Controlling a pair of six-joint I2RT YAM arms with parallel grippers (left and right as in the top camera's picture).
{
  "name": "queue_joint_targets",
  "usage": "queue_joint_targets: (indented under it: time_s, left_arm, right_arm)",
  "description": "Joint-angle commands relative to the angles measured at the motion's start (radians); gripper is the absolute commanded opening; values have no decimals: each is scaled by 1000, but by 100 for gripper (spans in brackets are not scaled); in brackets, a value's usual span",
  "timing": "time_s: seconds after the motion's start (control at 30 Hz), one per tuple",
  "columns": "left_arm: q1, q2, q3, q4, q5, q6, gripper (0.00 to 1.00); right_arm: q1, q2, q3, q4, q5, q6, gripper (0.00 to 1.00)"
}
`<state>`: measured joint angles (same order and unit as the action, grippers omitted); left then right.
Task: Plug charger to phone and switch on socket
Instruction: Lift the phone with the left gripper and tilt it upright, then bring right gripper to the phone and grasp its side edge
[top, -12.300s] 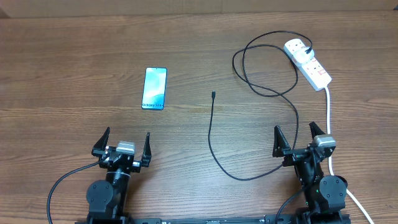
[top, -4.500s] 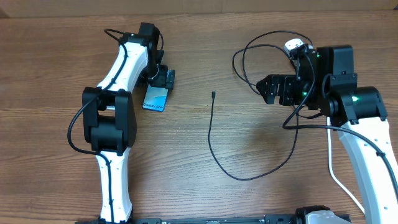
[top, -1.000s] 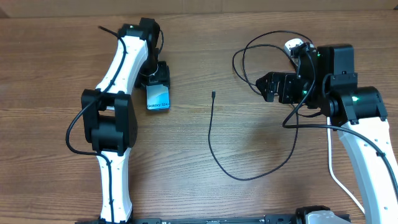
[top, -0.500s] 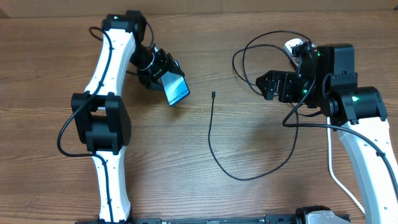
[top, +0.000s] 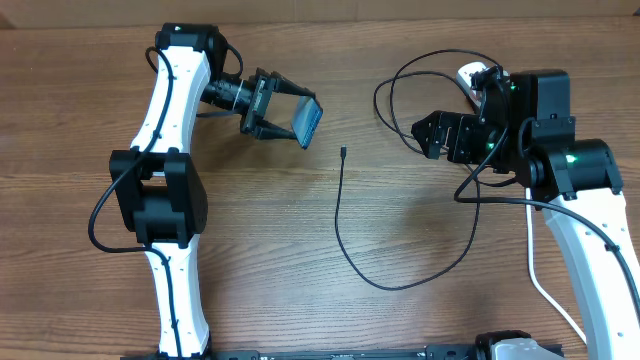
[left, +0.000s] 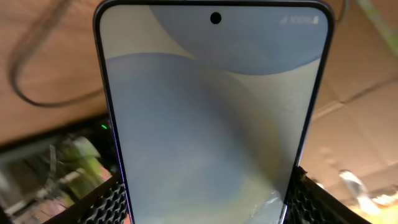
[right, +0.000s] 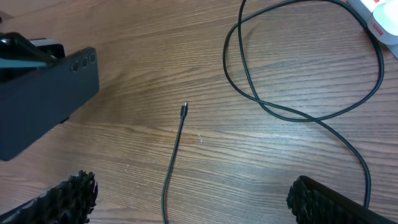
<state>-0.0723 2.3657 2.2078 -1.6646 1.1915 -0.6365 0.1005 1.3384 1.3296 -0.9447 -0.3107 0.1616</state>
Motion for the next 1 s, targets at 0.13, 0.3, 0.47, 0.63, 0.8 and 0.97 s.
queue_joint_targets:
  time_s: [0.13, 0.3, 0.47, 0.63, 0.8, 0.97]
  left_arm:
    - [-7, 2, 28, -15, 126, -45, 4]
    - [-7, 2, 28, -4, 92, -72, 4]
    - [-10, 2, 28, 35, -23, -140, 4]
    - [-27, 2, 28, 111, -148, -241, 4]
    - [-62, 2, 28, 174, -306, -370, 4]
    - [-97, 2, 28, 213, -333, -440, 4]
  right_arm:
    - [5, 0, 19, 9, -10, 22, 100]
    - [6, 1, 19, 42, -93, 22, 100]
    - [53, 33, 19, 119, -128, 137, 91]
    - [150, 103, 19, 205, -90, 266, 81]
    - [247, 179, 19, 280, -34, 375, 80]
    - [296, 245, 19, 340, -19, 433, 80]
